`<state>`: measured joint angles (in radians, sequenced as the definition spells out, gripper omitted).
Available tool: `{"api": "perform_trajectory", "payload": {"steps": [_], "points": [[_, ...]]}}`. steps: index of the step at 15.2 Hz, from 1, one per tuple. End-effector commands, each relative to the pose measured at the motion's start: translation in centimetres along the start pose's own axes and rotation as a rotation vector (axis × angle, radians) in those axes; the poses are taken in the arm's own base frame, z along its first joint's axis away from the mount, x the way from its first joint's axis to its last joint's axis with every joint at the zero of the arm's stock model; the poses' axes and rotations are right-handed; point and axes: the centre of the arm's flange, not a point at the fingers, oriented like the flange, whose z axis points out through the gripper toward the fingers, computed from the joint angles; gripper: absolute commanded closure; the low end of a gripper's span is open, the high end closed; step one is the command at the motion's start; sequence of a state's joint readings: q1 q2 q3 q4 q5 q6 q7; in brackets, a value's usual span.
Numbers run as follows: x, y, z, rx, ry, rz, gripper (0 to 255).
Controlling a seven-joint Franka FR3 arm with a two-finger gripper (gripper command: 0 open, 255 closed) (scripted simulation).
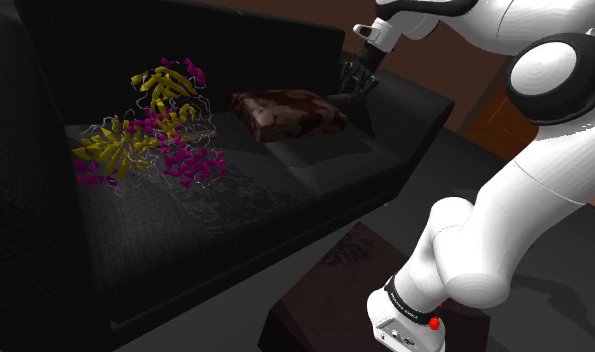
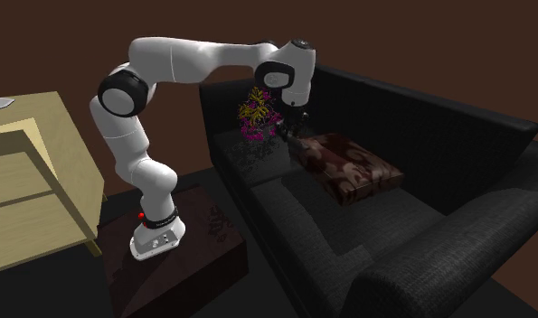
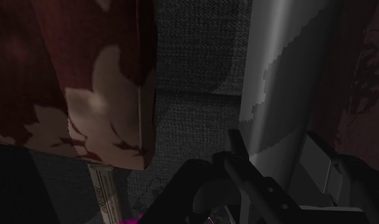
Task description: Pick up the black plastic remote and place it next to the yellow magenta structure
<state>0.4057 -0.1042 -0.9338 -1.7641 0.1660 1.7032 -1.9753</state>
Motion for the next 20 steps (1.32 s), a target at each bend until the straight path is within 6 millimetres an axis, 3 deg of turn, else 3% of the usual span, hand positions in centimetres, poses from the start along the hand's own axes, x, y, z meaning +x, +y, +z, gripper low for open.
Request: {"api": "perform_trajectory", "payload": {"steps": [1,20], "points": [[0.3,0.1,-1.1,0.0,0.0,0.0,255],[2.6,1.1,-10.9,0.0,0.0,0.0,255]]}}
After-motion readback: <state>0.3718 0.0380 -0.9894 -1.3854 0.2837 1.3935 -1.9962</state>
